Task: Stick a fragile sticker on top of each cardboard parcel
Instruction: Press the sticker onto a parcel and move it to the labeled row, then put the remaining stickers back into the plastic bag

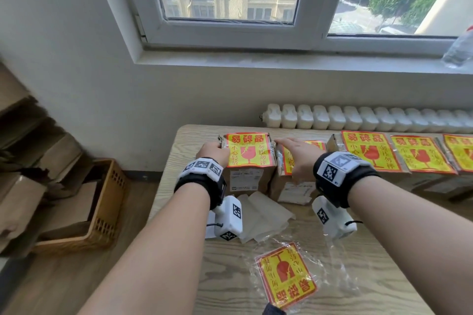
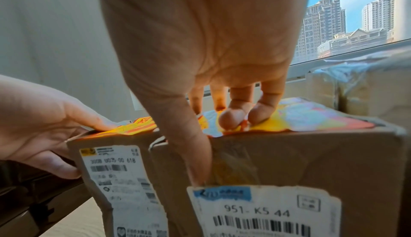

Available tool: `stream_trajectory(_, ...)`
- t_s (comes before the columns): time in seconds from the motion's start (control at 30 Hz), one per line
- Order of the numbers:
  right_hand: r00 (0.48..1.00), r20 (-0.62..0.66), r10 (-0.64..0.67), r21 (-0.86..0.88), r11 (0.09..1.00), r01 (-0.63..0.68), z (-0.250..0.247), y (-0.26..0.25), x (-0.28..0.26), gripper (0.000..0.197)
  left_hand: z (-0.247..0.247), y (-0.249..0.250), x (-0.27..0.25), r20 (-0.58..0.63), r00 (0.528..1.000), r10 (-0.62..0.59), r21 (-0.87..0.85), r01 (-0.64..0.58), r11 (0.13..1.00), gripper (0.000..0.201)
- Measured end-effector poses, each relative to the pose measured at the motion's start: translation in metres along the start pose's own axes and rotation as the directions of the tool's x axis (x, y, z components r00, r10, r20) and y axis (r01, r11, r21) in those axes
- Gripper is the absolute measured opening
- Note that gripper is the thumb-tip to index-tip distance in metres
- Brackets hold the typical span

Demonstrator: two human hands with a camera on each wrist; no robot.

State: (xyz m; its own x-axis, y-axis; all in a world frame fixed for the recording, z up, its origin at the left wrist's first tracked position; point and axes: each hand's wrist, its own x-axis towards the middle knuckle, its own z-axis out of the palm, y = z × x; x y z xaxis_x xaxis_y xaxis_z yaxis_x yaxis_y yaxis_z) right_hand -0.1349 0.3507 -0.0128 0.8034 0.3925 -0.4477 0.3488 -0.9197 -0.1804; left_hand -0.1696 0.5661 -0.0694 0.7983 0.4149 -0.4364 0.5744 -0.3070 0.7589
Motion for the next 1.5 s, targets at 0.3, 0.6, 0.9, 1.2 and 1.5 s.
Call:
stream_trajectory(0.3,0.999,-0.040,-0.026,0.003,1.000,0.026,0.002,0.001,-0.001,0.102,-0.009,0.005,-0.010,0.007,1.000,0.003,0.066,-0.004,0.998,0.014)
stream_trajectory(0.6,0.991,-0.135,-0.005,0.007,1.000,0.006,0.009,0.005,-0.011,0.093,-0.006,0.008,-0.003,-0.026,0.999,-0.018,0.129,0.021,0.991,0.027)
stream_trajectory(0.9,0.975,-0.223,-0.002,0.114,0.993,0.028,0.010,0.008,-0.019,0.077,0.006,0.016,-0.014,-0.081,0.996,0.035,0.283,-0.011,0.959,0.030)
stream_trajectory(1.2,0.951,-0.309,-0.014,0.194,0.978,0.078,0.012,0.009,-0.030,0.044,0.005,0.019,-0.023,-0.163,0.986,0.015,0.285,0.033,0.958,0.040)
stream_trajectory(1.5,0.925,-0.368,-0.099,0.184,0.967,0.176,0.017,0.022,-0.058,0.008,0.001,0.024,-0.073,-0.478,0.870,0.118,0.139,-0.057,0.989,0.013)
